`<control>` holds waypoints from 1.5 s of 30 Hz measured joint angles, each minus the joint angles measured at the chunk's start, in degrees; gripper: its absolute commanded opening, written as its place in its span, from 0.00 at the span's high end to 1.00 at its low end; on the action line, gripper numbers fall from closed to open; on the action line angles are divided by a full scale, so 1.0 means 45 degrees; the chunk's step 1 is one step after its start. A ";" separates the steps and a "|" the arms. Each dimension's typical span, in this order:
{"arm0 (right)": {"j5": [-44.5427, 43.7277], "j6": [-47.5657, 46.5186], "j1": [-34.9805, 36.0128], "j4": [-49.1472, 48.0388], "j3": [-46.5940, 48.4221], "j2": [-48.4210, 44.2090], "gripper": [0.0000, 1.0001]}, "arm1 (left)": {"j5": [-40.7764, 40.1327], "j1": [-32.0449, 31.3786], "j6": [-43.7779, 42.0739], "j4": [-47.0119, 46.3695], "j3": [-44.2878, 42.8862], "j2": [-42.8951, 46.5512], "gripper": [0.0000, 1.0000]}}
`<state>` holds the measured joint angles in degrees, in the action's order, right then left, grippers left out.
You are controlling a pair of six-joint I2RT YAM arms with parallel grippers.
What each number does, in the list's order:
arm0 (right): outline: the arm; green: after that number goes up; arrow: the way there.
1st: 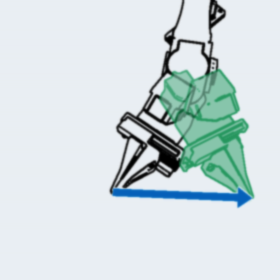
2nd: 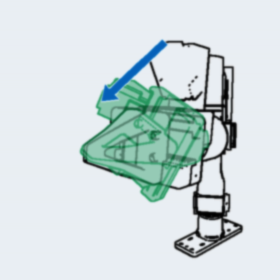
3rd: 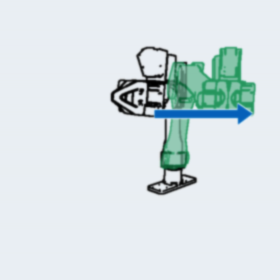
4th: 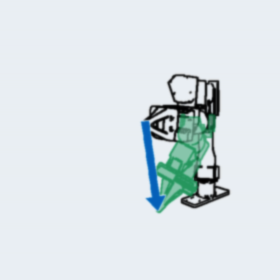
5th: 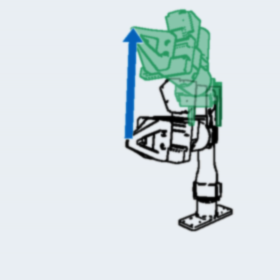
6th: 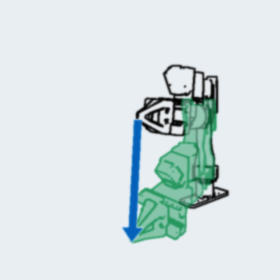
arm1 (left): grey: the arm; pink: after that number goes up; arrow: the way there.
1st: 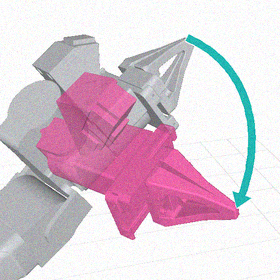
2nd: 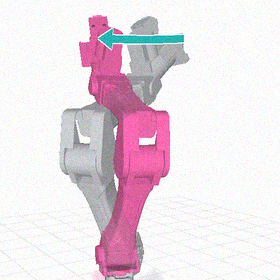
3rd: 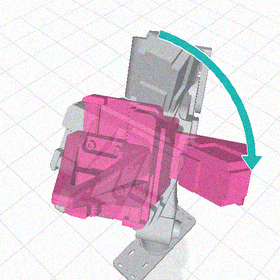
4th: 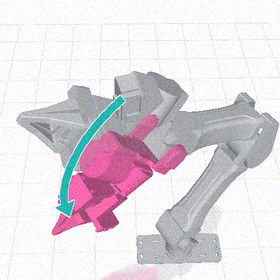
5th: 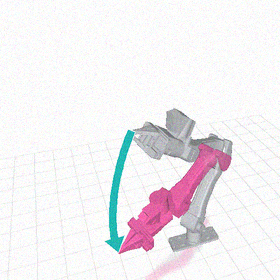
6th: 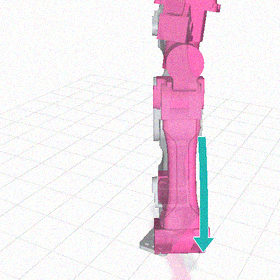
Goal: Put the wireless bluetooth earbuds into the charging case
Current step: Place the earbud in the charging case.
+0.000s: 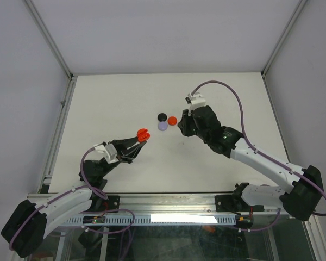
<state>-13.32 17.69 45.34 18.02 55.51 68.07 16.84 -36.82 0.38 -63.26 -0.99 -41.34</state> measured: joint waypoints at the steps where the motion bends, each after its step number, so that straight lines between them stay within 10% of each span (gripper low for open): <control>1: 0.0000 0.0000 0.0253 -0.0233 -0.0073 -0.0131 0.84 | 0.0010 0.0000 -0.0068 -0.0034 0.0000 -0.0005 0.98; 26: 0.0695 -0.1671 0.4736 -0.6805 -0.1729 -0.1438 0.85 | 0.0641 0.0000 -0.0845 -0.0214 0.0005 -0.0899 0.98; 45: 0.0345 -0.2385 0.5285 -0.9058 -0.2244 0.0019 0.85 | 0.1069 0.0000 -0.0602 -0.0189 0.0005 -0.0899 0.97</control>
<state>-11.77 6.96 69.12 -22.74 45.41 68.16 21.65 -36.82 -2.33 -64.12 -0.97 -45.39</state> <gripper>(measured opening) 0.199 0.249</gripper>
